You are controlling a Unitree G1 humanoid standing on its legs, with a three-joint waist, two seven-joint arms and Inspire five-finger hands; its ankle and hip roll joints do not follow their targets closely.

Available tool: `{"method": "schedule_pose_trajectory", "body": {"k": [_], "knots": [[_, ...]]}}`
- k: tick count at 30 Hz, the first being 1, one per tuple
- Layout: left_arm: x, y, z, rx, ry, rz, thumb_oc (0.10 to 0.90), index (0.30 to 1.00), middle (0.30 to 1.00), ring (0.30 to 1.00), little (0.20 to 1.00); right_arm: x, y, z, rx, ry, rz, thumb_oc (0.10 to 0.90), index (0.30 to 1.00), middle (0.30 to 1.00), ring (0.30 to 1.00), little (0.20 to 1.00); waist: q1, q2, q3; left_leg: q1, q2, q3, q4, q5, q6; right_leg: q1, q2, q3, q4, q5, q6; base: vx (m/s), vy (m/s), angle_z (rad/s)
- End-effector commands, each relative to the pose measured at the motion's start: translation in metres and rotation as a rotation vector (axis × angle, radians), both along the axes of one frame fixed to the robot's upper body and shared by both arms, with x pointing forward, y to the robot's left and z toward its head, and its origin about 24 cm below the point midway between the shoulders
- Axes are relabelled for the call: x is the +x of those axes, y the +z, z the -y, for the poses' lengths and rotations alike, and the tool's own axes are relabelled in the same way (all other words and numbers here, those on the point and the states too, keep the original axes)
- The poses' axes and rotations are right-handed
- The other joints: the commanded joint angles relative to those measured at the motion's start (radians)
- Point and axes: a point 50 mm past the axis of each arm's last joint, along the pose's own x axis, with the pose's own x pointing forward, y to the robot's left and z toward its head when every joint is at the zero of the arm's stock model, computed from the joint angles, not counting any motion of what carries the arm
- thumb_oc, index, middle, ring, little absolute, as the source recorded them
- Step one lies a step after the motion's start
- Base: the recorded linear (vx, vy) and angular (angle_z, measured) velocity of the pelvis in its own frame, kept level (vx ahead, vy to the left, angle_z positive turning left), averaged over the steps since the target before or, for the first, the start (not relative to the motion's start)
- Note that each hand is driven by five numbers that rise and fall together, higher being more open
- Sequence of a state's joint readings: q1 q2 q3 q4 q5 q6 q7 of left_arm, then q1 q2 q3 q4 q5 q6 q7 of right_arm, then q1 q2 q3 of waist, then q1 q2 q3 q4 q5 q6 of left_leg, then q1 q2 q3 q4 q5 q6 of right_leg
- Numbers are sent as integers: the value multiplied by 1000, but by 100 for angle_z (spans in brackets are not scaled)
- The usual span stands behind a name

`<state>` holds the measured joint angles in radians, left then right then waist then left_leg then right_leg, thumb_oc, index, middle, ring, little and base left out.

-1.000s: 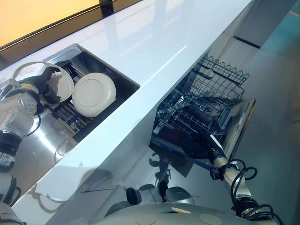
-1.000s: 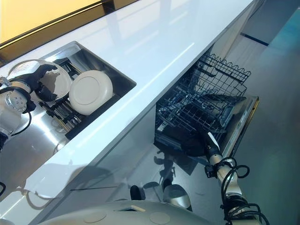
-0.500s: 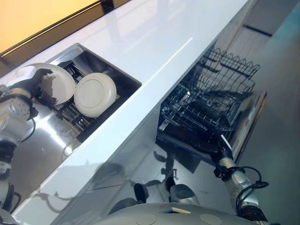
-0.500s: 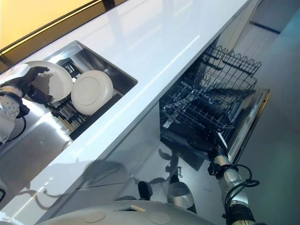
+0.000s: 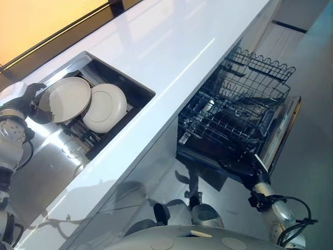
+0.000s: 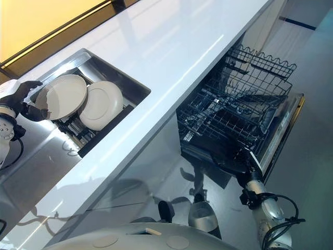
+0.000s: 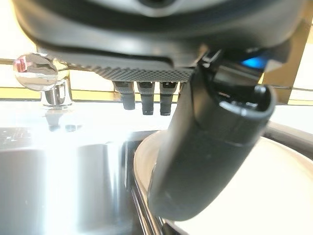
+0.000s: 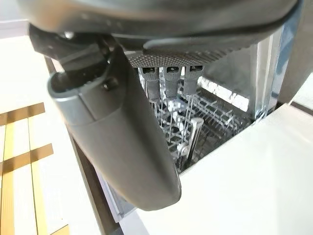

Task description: Pick up plates and place into dishwasher.

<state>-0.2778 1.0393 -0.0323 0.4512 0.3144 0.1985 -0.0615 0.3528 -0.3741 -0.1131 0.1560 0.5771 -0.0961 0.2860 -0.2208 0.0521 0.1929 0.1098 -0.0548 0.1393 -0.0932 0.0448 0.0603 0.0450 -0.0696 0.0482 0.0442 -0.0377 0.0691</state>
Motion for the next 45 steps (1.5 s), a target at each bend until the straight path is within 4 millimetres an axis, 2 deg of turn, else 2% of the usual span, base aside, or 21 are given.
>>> {"method": "schedule_pose_trajectory", "body": {"k": [1, 6, 12, 16, 21, 24, 32, 35, 38, 41, 45], "knots": [[-7, 40, -20, 99, 101, 142, 800, 900, 900, 900, 900, 27, 103, 34, -217, -152, 525, 800, 900, 900, 900, 900, -37, 9, -85, 27, -62, 39, 9, -147, 13, -100, 33, 37, 100, 23, 100, 0, 37, -5], [-13, 31, -25, 81, 143, 139, 800, 900, 900, 900, 900, 21, 146, 52, -465, -393, 695, 800, 900, 900, 900, 900, -50, 15, -85, 34, -64, 60, 9, -151, 17, -102, 36, 44, 103, 29, 102, 3, 52, -15], [-13, 22, -23, 73, 155, 128, 800, 900, 900, 900, 900, 14, 192, 65, -570, -597, 916, 800, 900, 900, 900, 900, -56, 20, -89, 37, -66, 75, 11, -155, 18, -103, 39, 58, 104, 30, 104, 0, 37, -20], [-8, 21, -16, 69, 147, 131, 800, 900, 900, 900, 900, 16, 206, 63, -597, -571, 973, 800, 900, 900, 900, 900, -55, 21, -95, 36, -68, 73, 13, -155, 19, -104, 41, 62, 109, 29, 103, 1, 20, -16], [-6, 23, -14, 76, 137, 127, 800, 900, 900, 900, 900, 22, 203, 54, -561, -437, 944, 800, 900, 900, 900, 900, -51, 19, -103, 31, -67, 74, 14, -150, 17, -104, 38, 58, 108, 31, 103, -3, 1, -3], [-8, 22, -15, 81, 134, 124, 800, 900, 900, 900, 900, 26, 193, 49, -577, -357, 888, 800, 900, 900, 900, 900, -50, 17, -109, 29, -68, 74, 13, -148, 18, -105, 36, 52, 108, 33, 102, 0, 0, 0], [-10, 21, -18, 88, 143, 127, 800, 900, 900, 900, 900, 28, 162, 61, -662, -388, 692, 800, 900, 900, 900, 900, -54, 17, -110, 25, -68, 76, 14, -146, 14, -110, 35, 46, 111, 36, 105, 0, 0, 0], [-11, 21, -19, 91, 148, 121, 800, 900, 900, 900, 900, 23, 140, 73, -686, -483, 575, 800, 900, 900, 900, 900, -57, 17, -110, 21, -66, 76, 15, -144, 14, -113, 36, 47, 110, 32, 102, 0, 0, 0], [-10, 17, -17, 86, 150, 113, 800, 900, 900, 900, 900, 14, 120, 82, -544, -558, 562, 800, 900, 900, 900, 900, -57, 17, -106, 22, -66, 70, 14, -144, 15, -112, 37, 48, 108, 34, 102, 0, 0, 0], [-8, 20, -12, 80, 154, 112, 800, 900, 900, 900, 900, 16, 120, 63, -558, -404, 627, 800, 900, 900, 900, 900, -54, 19, -98, 22, -69, 55, 17, -145, 17, -111, 38, 49, 111, 28, 100, 0, 0, 0], [-7, 26, -12, 73, 172, 146, 800, 900, 900, 900, 900, 26, 135, 25, -772, -18, 690, 800, 900, 900, 900, 900, -47, 17, -94, 12, -70, 46, 25, -144, 17, -112, 34, 39, 109, 15, 98, -14, -17, 0]]}}
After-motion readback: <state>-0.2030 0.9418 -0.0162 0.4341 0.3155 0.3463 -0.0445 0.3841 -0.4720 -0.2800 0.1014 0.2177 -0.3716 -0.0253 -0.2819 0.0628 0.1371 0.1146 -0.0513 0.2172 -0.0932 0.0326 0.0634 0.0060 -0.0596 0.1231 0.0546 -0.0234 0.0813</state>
